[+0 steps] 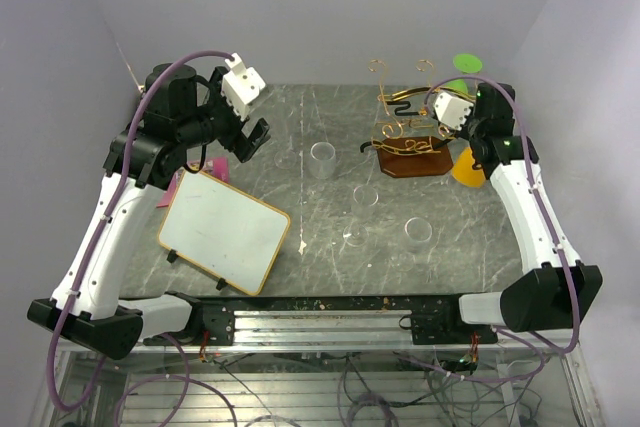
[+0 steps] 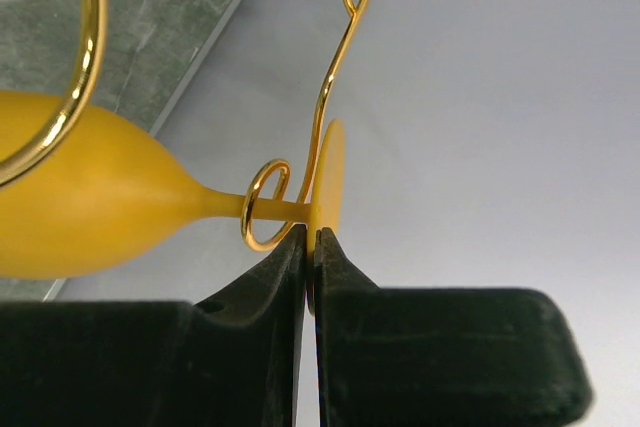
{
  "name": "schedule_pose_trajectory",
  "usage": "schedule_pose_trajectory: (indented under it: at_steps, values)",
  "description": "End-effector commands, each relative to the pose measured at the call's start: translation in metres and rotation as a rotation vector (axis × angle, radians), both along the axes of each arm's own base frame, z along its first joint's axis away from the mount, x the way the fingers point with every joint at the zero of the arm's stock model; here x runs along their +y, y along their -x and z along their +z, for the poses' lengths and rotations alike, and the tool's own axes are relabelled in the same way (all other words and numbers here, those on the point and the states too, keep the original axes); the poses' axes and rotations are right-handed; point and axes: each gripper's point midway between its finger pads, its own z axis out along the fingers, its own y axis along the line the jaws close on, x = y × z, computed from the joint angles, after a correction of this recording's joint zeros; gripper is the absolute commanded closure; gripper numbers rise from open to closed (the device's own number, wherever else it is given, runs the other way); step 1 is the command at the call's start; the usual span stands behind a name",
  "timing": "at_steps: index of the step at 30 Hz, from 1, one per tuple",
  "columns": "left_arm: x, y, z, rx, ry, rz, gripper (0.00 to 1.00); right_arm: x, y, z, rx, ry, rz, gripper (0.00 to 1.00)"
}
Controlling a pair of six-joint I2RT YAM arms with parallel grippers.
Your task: Place the wine glass upside down on the wine glass rack
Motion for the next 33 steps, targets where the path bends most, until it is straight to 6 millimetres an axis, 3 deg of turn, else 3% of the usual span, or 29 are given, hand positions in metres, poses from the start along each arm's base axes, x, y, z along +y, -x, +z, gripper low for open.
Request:
schedule_pose_trajectory:
  at_steps: [1,6,14,33]
  values:
    - [0.001,0.003,-0.002,-0.001,-0.004,-0.013,0.02,0.004,-0.003,-0.003,0.005,-0.001,-0.009,0.94]
    - [0.0,0.002,-0.004,0.004,-0.006,-0.014,0.02,0.004,-0.007,-0.008,0.013,0.004,-0.019,0.93]
    - [0.001,0.002,-0.005,0.004,-0.011,-0.013,0.01,0.003,-0.007,-0.019,0.037,-0.005,-0.036,0.84]
    - [0.002,0.001,-0.007,0.007,-0.016,-0.009,0.02,0.011,-0.008,-0.004,-0.017,-0.082,-0.028,0.74]
